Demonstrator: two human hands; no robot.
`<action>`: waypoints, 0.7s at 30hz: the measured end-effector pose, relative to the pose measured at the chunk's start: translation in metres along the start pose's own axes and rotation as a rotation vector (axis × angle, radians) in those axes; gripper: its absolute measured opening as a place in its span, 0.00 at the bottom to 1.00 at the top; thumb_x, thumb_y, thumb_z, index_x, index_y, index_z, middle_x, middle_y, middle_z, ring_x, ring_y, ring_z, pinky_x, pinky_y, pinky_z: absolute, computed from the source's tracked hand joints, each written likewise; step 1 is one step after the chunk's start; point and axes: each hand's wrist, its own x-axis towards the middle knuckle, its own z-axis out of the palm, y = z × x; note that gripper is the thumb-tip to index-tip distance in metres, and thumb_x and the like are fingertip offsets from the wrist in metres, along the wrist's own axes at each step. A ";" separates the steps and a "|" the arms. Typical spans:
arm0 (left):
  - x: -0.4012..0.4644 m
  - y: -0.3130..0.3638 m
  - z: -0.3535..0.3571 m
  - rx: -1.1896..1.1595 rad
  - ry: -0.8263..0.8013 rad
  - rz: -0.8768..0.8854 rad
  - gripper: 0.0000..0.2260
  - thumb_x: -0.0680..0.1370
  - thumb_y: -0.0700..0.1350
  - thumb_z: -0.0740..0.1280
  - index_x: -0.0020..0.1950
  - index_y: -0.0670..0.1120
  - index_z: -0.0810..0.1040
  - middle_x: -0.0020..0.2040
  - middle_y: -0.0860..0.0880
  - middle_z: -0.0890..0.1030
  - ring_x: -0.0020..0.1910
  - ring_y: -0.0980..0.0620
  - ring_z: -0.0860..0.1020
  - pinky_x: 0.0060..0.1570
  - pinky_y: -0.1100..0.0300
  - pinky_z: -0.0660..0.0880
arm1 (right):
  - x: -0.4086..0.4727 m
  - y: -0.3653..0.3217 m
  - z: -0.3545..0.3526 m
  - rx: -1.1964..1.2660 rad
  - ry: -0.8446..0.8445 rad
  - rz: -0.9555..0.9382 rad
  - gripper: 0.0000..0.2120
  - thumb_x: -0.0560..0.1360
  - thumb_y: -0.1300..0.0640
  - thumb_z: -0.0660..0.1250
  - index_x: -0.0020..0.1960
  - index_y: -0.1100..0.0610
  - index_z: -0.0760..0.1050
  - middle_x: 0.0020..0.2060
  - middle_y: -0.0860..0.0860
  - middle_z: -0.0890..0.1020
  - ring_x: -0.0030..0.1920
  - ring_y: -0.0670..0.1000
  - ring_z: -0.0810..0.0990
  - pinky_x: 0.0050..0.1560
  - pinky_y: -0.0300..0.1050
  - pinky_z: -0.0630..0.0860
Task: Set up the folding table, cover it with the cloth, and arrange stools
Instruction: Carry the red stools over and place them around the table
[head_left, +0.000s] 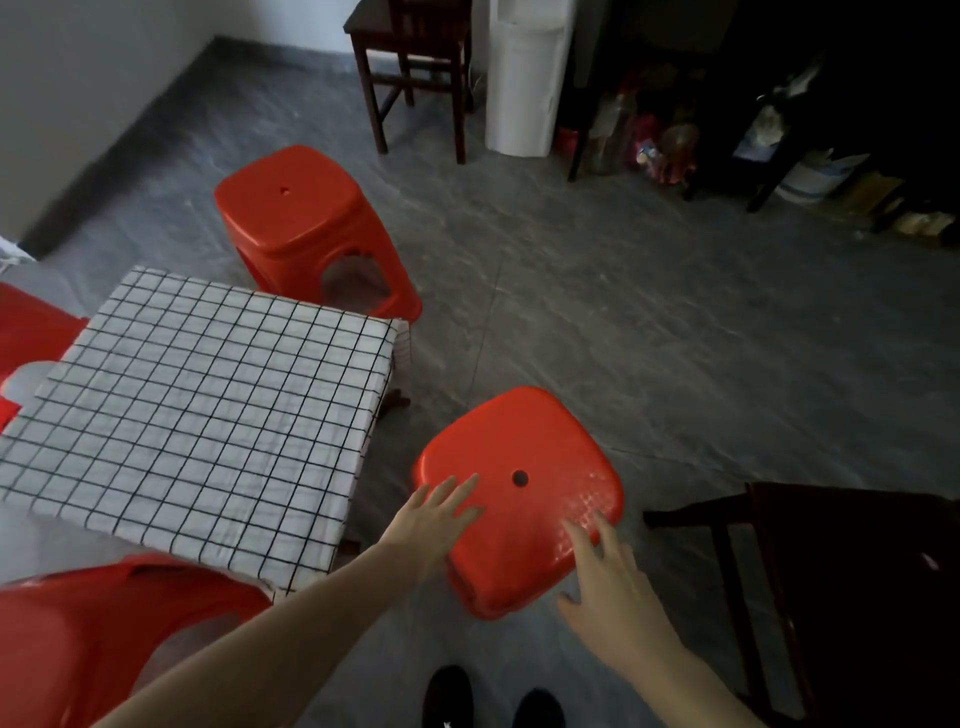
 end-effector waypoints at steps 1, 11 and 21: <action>0.007 -0.001 0.010 0.001 -0.003 -0.012 0.34 0.77 0.45 0.67 0.78 0.53 0.52 0.79 0.48 0.37 0.78 0.44 0.46 0.75 0.46 0.53 | 0.006 0.002 0.012 0.004 -0.008 -0.002 0.37 0.76 0.47 0.65 0.78 0.48 0.49 0.78 0.53 0.47 0.76 0.54 0.54 0.72 0.49 0.62; 0.088 -0.005 0.042 -0.043 0.141 -0.080 0.32 0.75 0.56 0.66 0.76 0.51 0.59 0.80 0.47 0.39 0.78 0.42 0.44 0.75 0.46 0.48 | 0.092 0.018 0.095 0.007 0.069 0.131 0.45 0.71 0.39 0.69 0.79 0.50 0.48 0.78 0.56 0.43 0.76 0.61 0.50 0.72 0.58 0.62; 0.127 -0.025 0.024 -0.142 0.020 -0.313 0.57 0.52 0.68 0.78 0.72 0.63 0.48 0.77 0.43 0.34 0.74 0.30 0.40 0.64 0.24 0.42 | 0.131 0.000 0.145 0.041 -0.030 0.222 0.68 0.54 0.26 0.72 0.74 0.44 0.28 0.72 0.63 0.27 0.71 0.73 0.32 0.61 0.80 0.59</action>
